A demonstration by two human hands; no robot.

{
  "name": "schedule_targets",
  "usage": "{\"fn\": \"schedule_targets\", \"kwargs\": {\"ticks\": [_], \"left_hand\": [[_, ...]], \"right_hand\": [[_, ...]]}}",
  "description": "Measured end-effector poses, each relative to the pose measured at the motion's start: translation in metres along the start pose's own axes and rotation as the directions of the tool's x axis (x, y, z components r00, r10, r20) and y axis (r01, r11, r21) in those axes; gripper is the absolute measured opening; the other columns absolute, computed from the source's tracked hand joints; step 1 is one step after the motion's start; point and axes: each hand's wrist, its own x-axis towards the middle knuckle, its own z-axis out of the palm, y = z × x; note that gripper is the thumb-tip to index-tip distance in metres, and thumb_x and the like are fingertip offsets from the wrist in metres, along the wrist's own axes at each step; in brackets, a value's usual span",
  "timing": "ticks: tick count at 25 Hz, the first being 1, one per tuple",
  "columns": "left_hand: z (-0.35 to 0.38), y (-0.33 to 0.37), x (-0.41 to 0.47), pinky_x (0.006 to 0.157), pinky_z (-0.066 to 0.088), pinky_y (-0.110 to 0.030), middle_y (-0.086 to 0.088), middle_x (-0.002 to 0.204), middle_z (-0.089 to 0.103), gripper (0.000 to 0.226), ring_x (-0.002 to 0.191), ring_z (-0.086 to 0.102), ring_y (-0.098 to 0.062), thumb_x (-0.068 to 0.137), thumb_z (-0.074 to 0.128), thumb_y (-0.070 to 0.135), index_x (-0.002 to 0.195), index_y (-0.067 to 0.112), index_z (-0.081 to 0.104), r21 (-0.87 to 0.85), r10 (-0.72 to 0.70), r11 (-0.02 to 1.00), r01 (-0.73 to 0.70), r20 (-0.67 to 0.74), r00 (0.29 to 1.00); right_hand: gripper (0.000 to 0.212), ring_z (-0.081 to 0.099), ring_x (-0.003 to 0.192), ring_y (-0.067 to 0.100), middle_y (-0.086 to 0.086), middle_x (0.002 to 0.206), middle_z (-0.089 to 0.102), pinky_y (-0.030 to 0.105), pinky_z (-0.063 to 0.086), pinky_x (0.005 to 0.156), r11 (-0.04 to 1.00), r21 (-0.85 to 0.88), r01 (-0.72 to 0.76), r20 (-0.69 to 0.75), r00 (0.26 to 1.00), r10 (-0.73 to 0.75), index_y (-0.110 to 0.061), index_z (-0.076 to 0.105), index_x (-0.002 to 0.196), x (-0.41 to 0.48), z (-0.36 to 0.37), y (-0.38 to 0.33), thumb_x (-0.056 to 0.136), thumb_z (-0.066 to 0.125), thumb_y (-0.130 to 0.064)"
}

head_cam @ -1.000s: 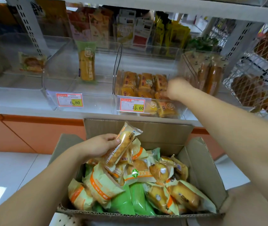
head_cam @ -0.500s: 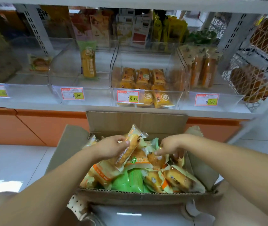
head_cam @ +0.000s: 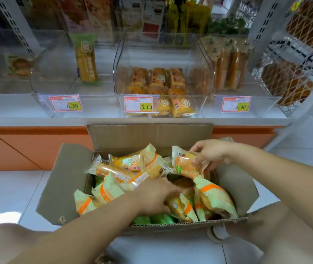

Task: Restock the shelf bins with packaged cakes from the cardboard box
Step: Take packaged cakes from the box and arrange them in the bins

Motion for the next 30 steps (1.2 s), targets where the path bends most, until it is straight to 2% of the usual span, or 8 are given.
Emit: {"fn": "schedule_targets", "kwargs": {"ticks": [3, 9, 11, 14, 16, 23, 27, 30], "left_hand": [[0.011, -0.003, 0.018, 0.107, 0.037, -0.035, -0.005, 0.142, 0.051, 0.080, 0.129, 0.045, -0.025, 0.078, 0.079, 0.027, 0.147, 0.029, 0.039, 0.011, 0.009, 1.000, -0.010, 0.117, 0.993], [-0.009, -0.021, 0.029, 0.075, 0.040, -0.031, 0.005, 0.093, 0.058, 0.021, 0.090, 0.052, -0.018, 0.086, 0.073, 0.033, 0.096, 0.024, 0.057, -0.368, -0.091, 0.926, 0.083, -0.005, 0.996], [-0.023, -0.024, 0.022, 0.071, 0.042, -0.028, 0.006, 0.083, 0.053, 0.023, 0.078, 0.052, -0.012, 0.088, 0.072, 0.030, 0.092, 0.018, 0.053, -0.638, -0.201, 0.759, 0.127, -0.044, 0.979], [-0.043, -0.023, 0.009, 0.079, 0.052, -0.030, 0.005, 0.075, 0.060, 0.016, 0.069, 0.060, -0.005, 0.092, 0.066, 0.024, 0.105, 0.016, 0.060, -0.955, -0.280, 0.286, 0.080, -0.003, 0.960], [-0.051, -0.025, 0.001, 0.095, 0.053, -0.044, 0.002, 0.082, 0.069, 0.025, 0.089, 0.068, -0.018, 0.099, 0.056, 0.018, 0.123, 0.011, 0.058, -0.995, -0.321, 0.089, 0.047, 0.016, 0.947], [-0.054, -0.033, -0.024, 0.102, 0.042, -0.063, -0.018, 0.124, 0.061, 0.049, 0.119, 0.058, -0.039, 0.091, 0.054, 0.031, 0.134, 0.008, 0.056, -0.970, -0.381, -0.242, -0.018, 0.078, 0.921], [-0.067, -0.035, -0.038, 0.077, 0.059, -0.053, -0.017, 0.118, 0.068, 0.048, 0.096, 0.069, -0.035, 0.099, 0.043, 0.047, 0.125, 0.014, 0.064, -0.971, -0.452, -0.230, -0.066, 0.047, 0.891], [-0.080, -0.037, -0.059, 0.076, 0.056, -0.042, -0.013, 0.114, 0.071, 0.050, 0.094, 0.068, -0.029, 0.087, 0.056, 0.057, 0.121, 0.022, 0.067, -0.992, -0.475, -0.102, -0.069, -0.013, 0.880]], "right_hand": [[0.035, 0.070, 0.090, 0.026, 0.011, 0.105, 0.066, 0.043, 0.057, 0.085, 0.994, 0.111, 0.023, -0.045, 0.999, -0.018, -0.018, 0.056, 0.119, -0.006, -0.015, 0.013, 0.088, 0.065, -0.003], [0.032, 0.068, 0.102, 0.028, 0.012, 0.110, 0.068, 0.044, 0.055, 0.090, 0.966, 0.247, 0.075, -0.100, 0.994, -0.051, -0.018, 0.058, 0.118, -0.009, -0.031, 0.026, 0.089, 0.064, -0.005], [0.031, 0.067, 0.101, 0.024, 0.010, 0.112, 0.068, 0.042, 0.056, 0.086, 0.950, 0.298, 0.098, -0.102, 0.992, -0.071, -0.020, 0.059, 0.116, -0.007, -0.040, 0.027, 0.089, 0.065, -0.006], [0.032, 0.065, 0.104, 0.024, 0.011, 0.117, 0.065, 0.037, 0.056, 0.080, 0.880, 0.448, 0.157, -0.091, 0.987, -0.130, -0.017, 0.058, 0.120, -0.008, -0.048, 0.024, 0.091, 0.062, -0.006], [0.033, 0.064, 0.109, 0.028, 0.014, 0.119, 0.065, 0.041, 0.055, 0.085, 0.809, 0.556, 0.189, -0.064, 0.981, -0.185, -0.013, 0.056, 0.123, -0.011, -0.050, 0.020, 0.091, 0.060, -0.004], [0.057, 0.067, 0.102, 0.025, 0.018, 0.115, 0.066, 0.035, 0.057, 0.084, 0.749, 0.649, 0.135, 0.140, 0.946, -0.291, 0.009, 0.044, 0.134, -0.020, -0.036, 0.008, 0.081, 0.062, -0.003], [0.082, 0.069, 0.097, 0.025, 0.019, 0.113, 0.065, 0.034, 0.058, 0.075, 0.685, 0.711, 0.157, 0.150, 0.919, -0.365, 0.009, 0.038, 0.137, -0.026, -0.031, -0.004, 0.068, 0.079, -0.007], [0.062, 0.070, 0.093, 0.023, 0.016, 0.111, 0.068, 0.035, 0.058, 0.072, 0.661, 0.727, 0.186, 0.146, 0.899, -0.413, 0.003, 0.049, 0.133, -0.035, -0.026, -0.024, 0.076, 0.072, -0.006]]}}
